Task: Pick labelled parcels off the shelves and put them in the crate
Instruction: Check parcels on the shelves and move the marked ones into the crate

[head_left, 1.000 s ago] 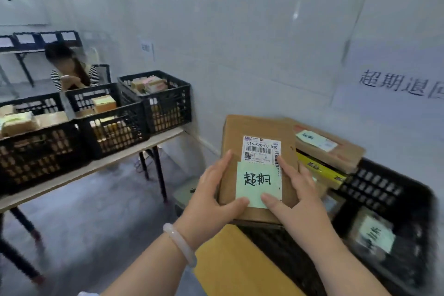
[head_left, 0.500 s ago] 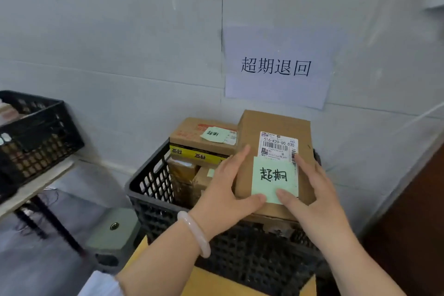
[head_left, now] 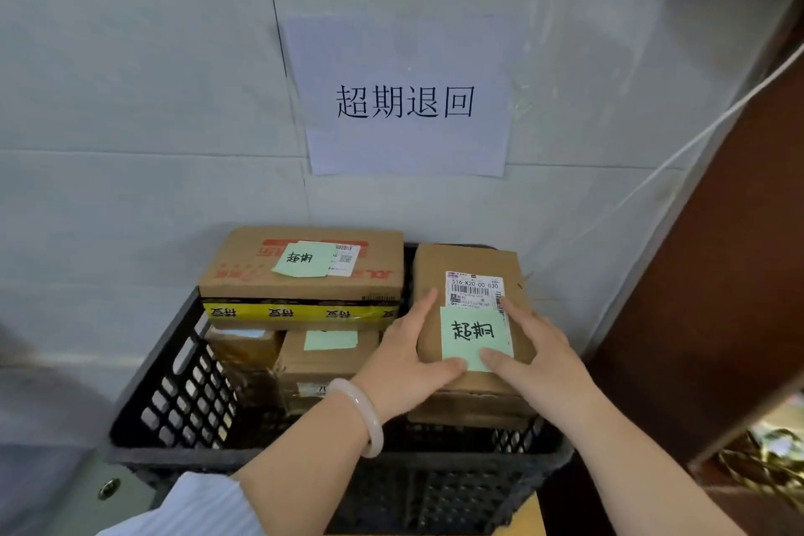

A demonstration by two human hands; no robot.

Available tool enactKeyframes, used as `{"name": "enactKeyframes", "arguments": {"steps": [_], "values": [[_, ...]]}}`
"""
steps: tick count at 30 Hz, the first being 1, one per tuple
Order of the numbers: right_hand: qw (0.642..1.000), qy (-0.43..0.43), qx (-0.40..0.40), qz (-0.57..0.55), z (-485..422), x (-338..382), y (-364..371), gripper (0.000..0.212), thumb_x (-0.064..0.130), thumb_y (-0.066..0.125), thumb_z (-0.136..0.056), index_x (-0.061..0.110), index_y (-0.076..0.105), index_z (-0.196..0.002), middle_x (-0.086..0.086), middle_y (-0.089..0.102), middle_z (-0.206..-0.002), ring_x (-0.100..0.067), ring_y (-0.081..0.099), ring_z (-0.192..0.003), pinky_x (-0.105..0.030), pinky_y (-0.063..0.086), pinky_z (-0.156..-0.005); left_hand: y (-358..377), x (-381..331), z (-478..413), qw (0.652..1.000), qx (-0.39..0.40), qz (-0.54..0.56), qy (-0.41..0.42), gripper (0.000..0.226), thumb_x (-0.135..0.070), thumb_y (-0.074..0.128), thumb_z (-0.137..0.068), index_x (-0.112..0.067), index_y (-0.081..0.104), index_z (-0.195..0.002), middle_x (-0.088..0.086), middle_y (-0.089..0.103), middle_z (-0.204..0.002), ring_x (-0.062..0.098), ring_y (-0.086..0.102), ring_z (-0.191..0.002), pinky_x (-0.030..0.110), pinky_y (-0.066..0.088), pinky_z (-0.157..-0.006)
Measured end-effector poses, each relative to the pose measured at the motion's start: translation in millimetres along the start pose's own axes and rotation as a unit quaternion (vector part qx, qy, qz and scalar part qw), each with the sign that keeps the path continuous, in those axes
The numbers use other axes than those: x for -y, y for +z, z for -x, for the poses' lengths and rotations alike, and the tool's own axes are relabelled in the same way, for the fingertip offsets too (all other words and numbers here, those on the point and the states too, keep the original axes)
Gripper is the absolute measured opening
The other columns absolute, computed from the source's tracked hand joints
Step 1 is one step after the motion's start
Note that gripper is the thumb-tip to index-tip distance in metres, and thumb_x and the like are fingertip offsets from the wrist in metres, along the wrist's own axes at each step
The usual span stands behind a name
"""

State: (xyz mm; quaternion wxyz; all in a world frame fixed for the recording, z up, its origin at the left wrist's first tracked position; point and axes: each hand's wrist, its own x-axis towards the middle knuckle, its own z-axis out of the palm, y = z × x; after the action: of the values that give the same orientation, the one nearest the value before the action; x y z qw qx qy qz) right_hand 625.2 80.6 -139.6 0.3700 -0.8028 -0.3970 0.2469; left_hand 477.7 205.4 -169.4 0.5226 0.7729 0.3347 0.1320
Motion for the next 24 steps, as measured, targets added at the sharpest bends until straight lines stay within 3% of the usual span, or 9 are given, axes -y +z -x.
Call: {"name": "enactKeyframes", "arguments": {"steps": [6,13,19,24], "values": [[0.994,0.023,0.044,0.102,-31.1,-6.9,17.2,0.081,0.045,0.064,-0.087,0.040,0.017,-0.153,0.001,0.008,-0.162,-0.016,0.013,-0.147,-0.034,0.021,-0.115,-7.7,15.2,-22.0,0.997,0.028,-0.050,-0.059,0.101,-0.045,0.073,-0.076,-0.052,0.005,-0.151,-0.006,0.038,-0.151,0.015,0.043,-0.132,0.036,0.040,-0.110],[0.963,0.069,0.120,0.231,-50.3,-5.7,30.2,0.094,0.054,0.060,-0.082,0.030,0.005,-0.155,-0.004,-0.009,-0.162,-0.024,0.016,-0.147,-0.037,0.024,-0.115,-5.4,31.4,-40.9,0.990,0.048,-0.102,-0.089,0.103,-0.045,0.074,-0.076,-0.053,0.002,-0.150,0.003,0.034,-0.153,0.020,0.047,-0.129,0.037,0.040,-0.110],[0.942,0.086,0.169,0.278,-66.6,-11.9,40.8,0.109,0.062,0.059,-0.074,0.023,-0.002,-0.155,-0.005,-0.013,-0.162,-0.028,0.002,-0.149,-0.042,0.017,-0.120,1.5,33.1,-48.7,0.979,0.052,-0.173,-0.092,0.091,-0.038,0.066,-0.089,-0.046,0.001,-0.153,0.009,0.012,-0.162,0.024,0.026,-0.145,0.031,0.029,-0.113],[0.957,0.022,0.139,0.252,-50.2,-13.3,38.8,0.103,0.054,0.064,-0.078,0.030,0.000,-0.155,0.004,-0.009,-0.163,-0.020,-0.006,-0.149,-0.042,0.012,-0.121,-1.3,28.3,-38.3,0.972,0.042,-0.219,-0.076,0.076,-0.040,0.057,-0.096,-0.036,0.011,-0.156,0.007,0.003,-0.164,0.022,0.013,-0.150,0.030,0.021,-0.116]]}}
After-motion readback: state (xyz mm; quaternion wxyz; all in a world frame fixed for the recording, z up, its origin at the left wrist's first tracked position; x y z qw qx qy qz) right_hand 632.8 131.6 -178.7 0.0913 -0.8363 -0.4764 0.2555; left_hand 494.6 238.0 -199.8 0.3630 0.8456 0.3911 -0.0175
